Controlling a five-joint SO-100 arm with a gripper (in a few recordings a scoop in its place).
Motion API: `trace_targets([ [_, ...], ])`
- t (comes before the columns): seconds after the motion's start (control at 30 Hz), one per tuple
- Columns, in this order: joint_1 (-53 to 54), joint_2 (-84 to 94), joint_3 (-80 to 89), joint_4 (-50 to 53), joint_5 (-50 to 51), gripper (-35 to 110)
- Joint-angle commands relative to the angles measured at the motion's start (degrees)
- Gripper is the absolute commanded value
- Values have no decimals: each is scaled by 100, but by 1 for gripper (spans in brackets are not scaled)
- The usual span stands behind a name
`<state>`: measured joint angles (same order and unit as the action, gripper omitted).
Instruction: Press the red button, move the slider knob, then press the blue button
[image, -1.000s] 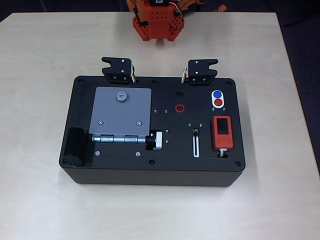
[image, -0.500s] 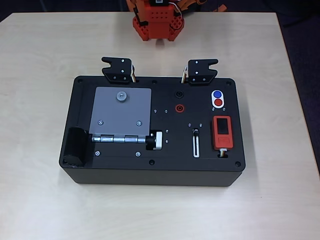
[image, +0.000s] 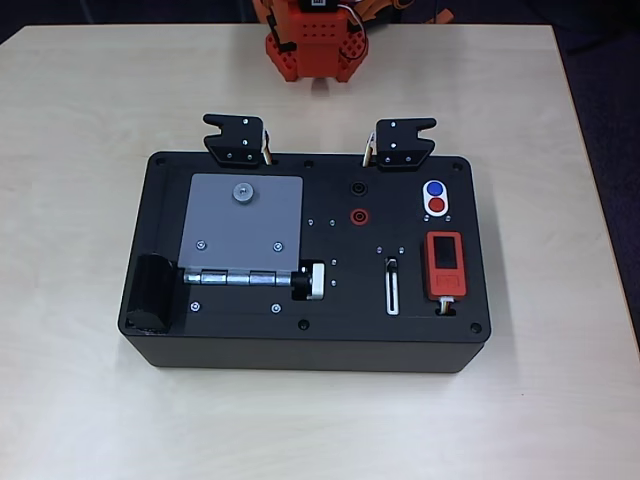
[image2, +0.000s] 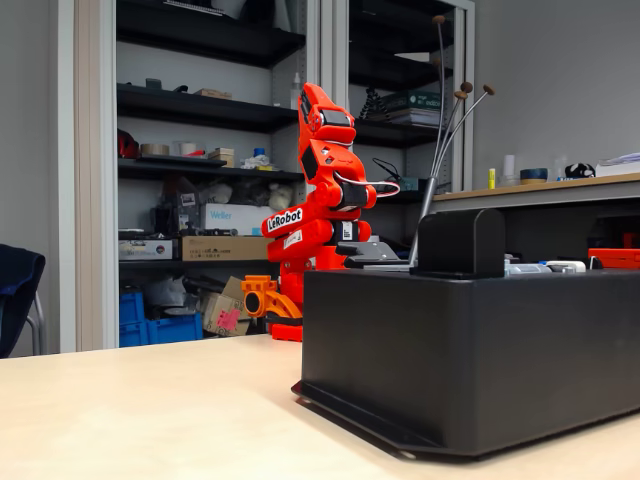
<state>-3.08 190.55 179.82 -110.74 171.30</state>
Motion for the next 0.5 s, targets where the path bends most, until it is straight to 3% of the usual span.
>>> trace_targets([
  [0.0, -53, -26, 18, -26, 149, 0],
  [0.23, -35, -18, 18, 9, -290, 0],
  [0.47, -44, -26, 18, 940, -1081, 0],
])
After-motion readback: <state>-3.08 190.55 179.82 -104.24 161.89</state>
